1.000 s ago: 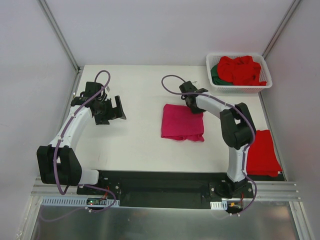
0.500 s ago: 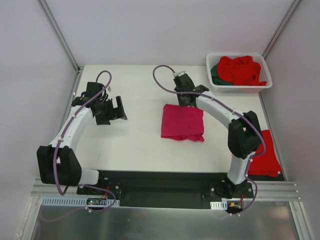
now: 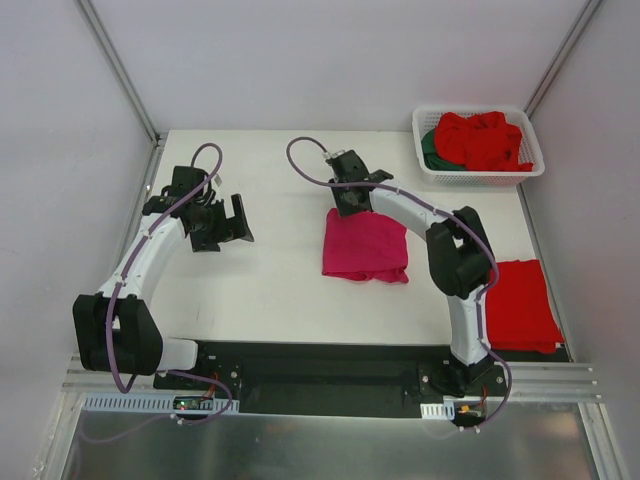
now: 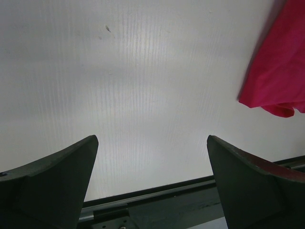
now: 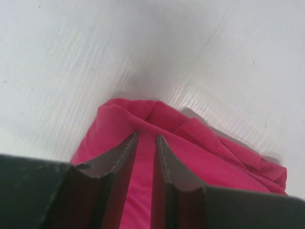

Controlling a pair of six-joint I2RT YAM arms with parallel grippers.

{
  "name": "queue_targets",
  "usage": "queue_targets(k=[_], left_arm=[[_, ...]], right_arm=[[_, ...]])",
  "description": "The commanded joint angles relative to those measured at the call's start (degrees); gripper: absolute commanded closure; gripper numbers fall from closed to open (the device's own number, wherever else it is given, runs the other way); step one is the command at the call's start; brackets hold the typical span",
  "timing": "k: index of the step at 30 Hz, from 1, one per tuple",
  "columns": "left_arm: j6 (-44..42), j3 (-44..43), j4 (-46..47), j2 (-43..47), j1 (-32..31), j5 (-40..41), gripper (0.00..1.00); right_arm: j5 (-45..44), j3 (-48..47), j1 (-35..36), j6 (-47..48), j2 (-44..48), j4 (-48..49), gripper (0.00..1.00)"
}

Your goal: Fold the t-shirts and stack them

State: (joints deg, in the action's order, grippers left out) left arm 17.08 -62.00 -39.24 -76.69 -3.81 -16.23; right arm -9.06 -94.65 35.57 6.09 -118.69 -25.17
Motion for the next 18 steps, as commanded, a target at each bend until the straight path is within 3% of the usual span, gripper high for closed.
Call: queue_targets(k=[1, 18], left_arm=[[-0.4, -0.1, 0.1, 1.3, -0.4, -0.3, 0.0], [-0.8, -0.1, 0.5, 0.0, -0.5, -0.9, 0.01]], right_arm=[[1.7, -3.3, 0.6, 1.4, 1.6, 4.4, 0.75], [7.5, -8.0, 1.2, 0.6, -8.7, 3.3, 0.78]])
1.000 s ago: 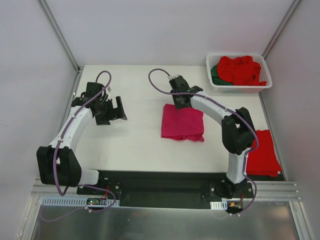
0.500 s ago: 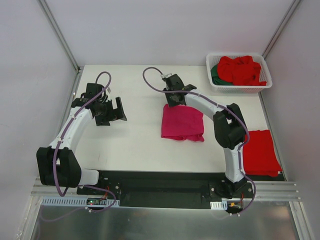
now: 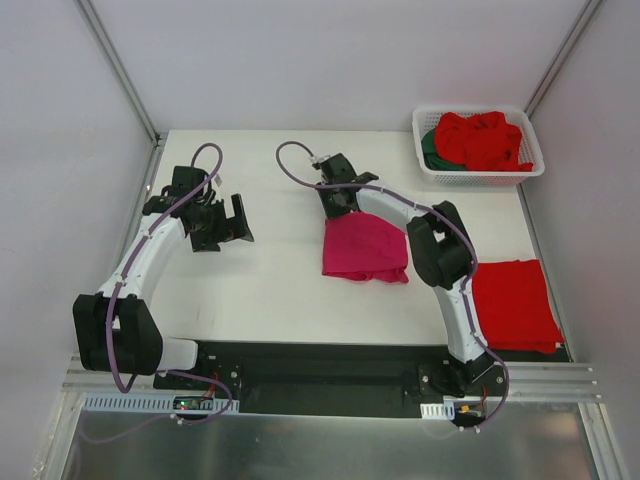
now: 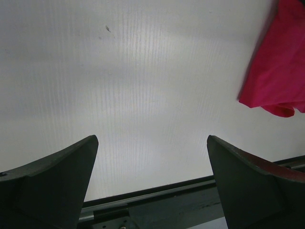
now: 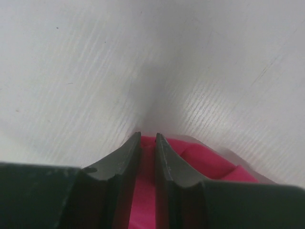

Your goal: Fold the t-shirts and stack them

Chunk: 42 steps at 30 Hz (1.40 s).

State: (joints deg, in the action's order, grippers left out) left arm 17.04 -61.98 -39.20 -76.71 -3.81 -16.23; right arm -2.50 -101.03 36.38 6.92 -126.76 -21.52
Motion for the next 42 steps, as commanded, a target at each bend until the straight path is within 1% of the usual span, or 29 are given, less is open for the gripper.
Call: queue_targets(k=[1, 7, 14, 19, 22, 25, 32, 37, 42], left_arm=[[-0.7, -0.2, 0.4, 0.0, -0.5, -1.0, 0.01], [-0.7, -0.3, 0.5, -0.1, -0.6, -1.3, 0.01], [-0.5, -0.5, 0.4, 0.2, -0.7, -1.3, 0.01], [-0.4, -0.6, 0.4, 0.2, -0.8, -1.3, 0.01], [-0.3, -0.7, 0.5, 0.2, -1.0, -1.3, 0.01], [-0.3, -0.7, 0.5, 0.2, -1.2, -1.3, 0.01], [-0.2, -0.8, 0.4, 0.4, -1.7, -1.1, 0.01], [0.0, -0.6, 0.5, 0.5, -1.8, -0.7, 0.01], [-0.3, -0.4, 0.4, 0.7, -1.8, -0.4, 0.01]], right_arm=[[0.9, -1.6, 0.4, -0.2, -0.9, -0.4, 0.78], [-1.4, 0.1, 0.4, 1.4, 0.0, 2.0, 0.79], [-4.3, 3.1, 0.5, 3.3, 7.5, 4.3, 0.78], [-5.5, 3.1, 0.7, 4.0, 13.7, 2.4, 0.76], [-5.1, 3.3, 1.0, 4.4, 14.1, 0.3, 0.76], [-4.7, 5.6, 1.1, 4.3, 14.0, -0.4, 0.76], [-2.2, 11.9, 2.3, 2.9, 17.0, -0.4, 0.76], [-1.5, 14.8, 2.6, 2.7, 15.1, 1.9, 0.77], [-2.4, 15.2, 2.6, 3.4, 12.6, 4.4, 0.78]])
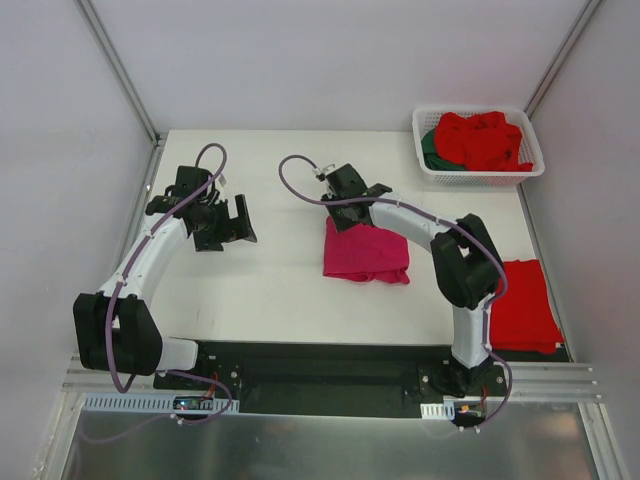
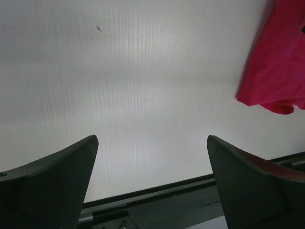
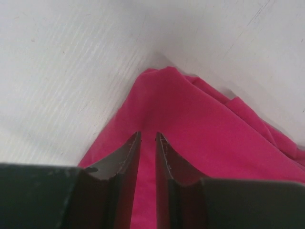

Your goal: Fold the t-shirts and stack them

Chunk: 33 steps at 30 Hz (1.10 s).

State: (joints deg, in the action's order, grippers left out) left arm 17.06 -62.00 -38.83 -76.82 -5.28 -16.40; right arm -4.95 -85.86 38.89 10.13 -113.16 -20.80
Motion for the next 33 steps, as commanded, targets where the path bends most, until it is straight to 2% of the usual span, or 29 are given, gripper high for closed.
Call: queue_targets(k=[1, 4, 11, 22, 33], left_arm=[[-0.4, -0.3, 0.2, 0.8, -0.3, -0.1, 0.0], [-0.5, -0.2, 0.1, 0.9, -0.3, -0.2, 0.01], [-0.8, 0.2, 0.0, 1.7, -0.3, 1.4, 0.01], [-0.4, 0.5, 0.2, 1.0, -0.4, 0.1, 0.01], [-0.2, 0.7, 0.2, 1.6, -1.2, 0.0, 0.01]], right_arm=[[-0.2, -0.3, 0.1, 0.3, -2.0, 3.8, 0.78], [0.0, -2.6, 0.1, 0.8, -3.0, 1.6, 0.79], [-2.0, 2.6, 0.1, -0.2, 6.2, -1.1, 0.8], [-3.7, 18.3, 2.1, -4.2, 22.4, -4.7, 0.8], [-5.7, 28.1, 6.4, -6.4, 24.1, -3.1, 0.8]])
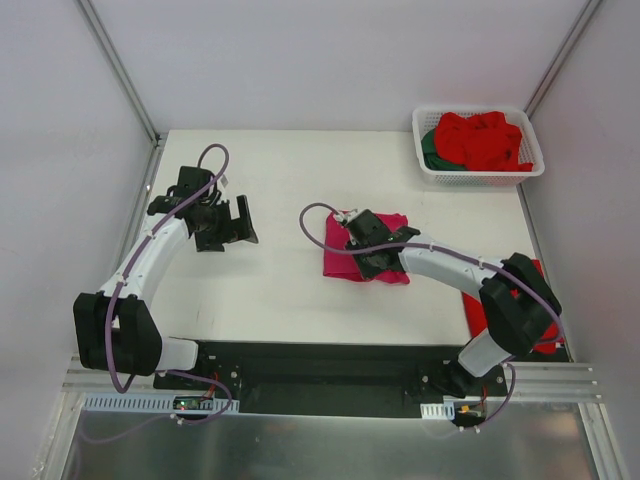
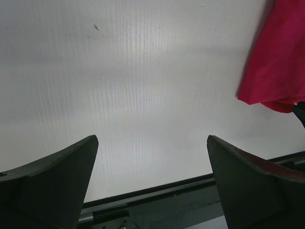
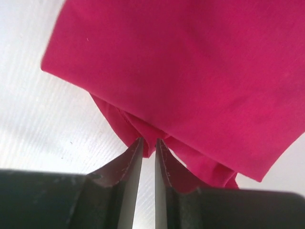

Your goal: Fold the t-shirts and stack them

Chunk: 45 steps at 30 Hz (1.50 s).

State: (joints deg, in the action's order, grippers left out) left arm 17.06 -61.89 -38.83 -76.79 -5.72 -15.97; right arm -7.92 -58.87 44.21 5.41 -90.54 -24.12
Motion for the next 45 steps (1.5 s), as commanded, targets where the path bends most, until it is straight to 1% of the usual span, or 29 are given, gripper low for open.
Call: queue_targets(k=[1, 3, 12, 14, 20, 32, 45], left_arm=[[-0.1, 0.5, 0.2, 1.5, -1.0, -0.5, 0.01], [0.0, 0.6, 0.2, 1.3, -1.1, -0.5, 0.01], [0.2, 0.1, 0.2, 0.4, -2.2, -0.4, 0.01], [0.3, -0.2, 0.2, 0.2, -2.9, -0.5, 0.01], [0.3, -0.5, 0.2, -0.3, -3.3, 0.0, 0.01], [0.1, -0.8, 0.2, -0.9, -3.7, -0.3, 0.01], [0.3, -1.0, 0.2, -1.3, -4.4, -0.2, 0.01]], right_arm=[[-4.4, 1.3, 1.7, -1.4, 1.5, 0.4, 0.79], [-8.1, 1.9, 2.5, -0.8, 1.2, 0.7, 0.78], [-15.2, 1.6, 5.8, 1.8, -3.8, 2.2, 0.7], [-15.5, 1.5, 6.1, 2.0, -4.6, 2.8, 0.69], [-15.5, 1.2, 6.5, 2.1, -5.5, 3.3, 0.69], [-23.1, 1.2, 6.9, 1.5, -4.0, 0.9, 0.67], [-24.9, 0.3, 6.9, 0.9, -1.7, 0.8, 0.57]])
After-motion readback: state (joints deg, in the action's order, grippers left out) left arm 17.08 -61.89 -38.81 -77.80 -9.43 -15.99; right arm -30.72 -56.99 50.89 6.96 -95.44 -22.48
